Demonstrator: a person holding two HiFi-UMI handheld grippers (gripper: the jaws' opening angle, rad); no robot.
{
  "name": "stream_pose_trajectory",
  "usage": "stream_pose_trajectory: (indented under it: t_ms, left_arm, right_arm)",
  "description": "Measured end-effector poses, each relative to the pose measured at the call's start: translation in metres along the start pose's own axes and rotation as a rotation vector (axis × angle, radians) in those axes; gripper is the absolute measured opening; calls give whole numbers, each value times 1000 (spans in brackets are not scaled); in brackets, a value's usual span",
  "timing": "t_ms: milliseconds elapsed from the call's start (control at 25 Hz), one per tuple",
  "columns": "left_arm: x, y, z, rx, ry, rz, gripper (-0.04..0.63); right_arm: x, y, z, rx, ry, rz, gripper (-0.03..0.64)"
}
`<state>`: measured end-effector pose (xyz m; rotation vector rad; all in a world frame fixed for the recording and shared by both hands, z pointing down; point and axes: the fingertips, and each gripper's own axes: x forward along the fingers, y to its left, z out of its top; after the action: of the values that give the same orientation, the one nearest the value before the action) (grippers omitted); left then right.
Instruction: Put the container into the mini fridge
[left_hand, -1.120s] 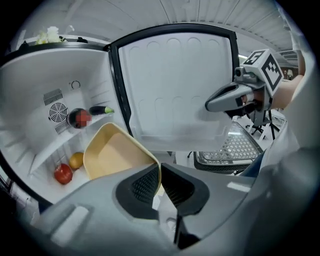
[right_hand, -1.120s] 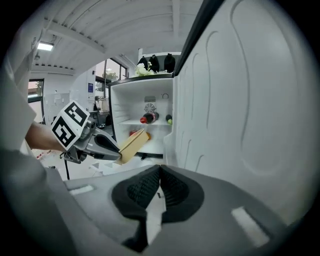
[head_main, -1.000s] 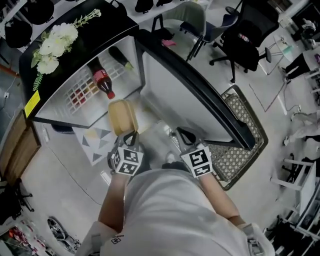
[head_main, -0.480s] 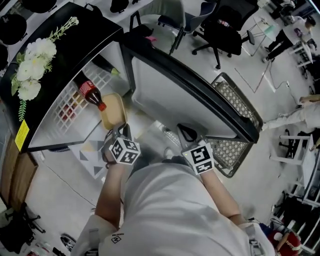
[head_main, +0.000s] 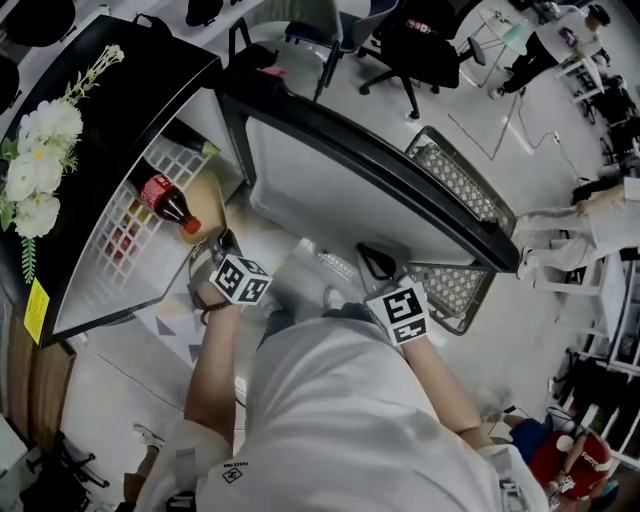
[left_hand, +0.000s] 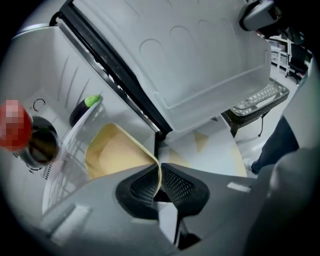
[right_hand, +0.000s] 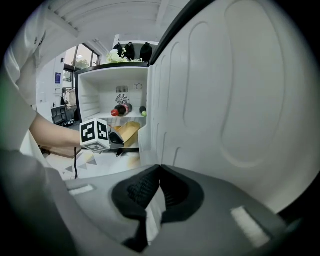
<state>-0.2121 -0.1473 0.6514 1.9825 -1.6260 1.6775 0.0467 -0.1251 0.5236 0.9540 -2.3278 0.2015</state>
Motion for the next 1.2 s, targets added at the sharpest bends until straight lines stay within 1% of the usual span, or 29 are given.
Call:
stream_pose_trajectory:
  t_ms: [200,400,520,640,800,1040,1200]
  left_arm:
    - [19,9,0,83,39,63,23]
    - [36,13,-4,129,84,104,23]
    - [42,19,0,161,85,137,22]
    - [49,23,3,169,90,149,23]
    - [59,28,-2,168,120,151,23]
    - [67,34,2,145,107,152,23]
    - [66,41,7,154,108,171,31]
  right_arm:
    - [-1,1,-4,9,15,-17,3]
    - [0,2,-6,14,28,-23,3]
    - [0,3,-8,16,33,-25,3]
    - [0,4,-8,17,36,-27,3]
    - [-3,3,-9,21,36,-34,3]
    - [-7,4,-12,24,41,-44,3]
    - [-10,5,-13,25,42,-47,3]
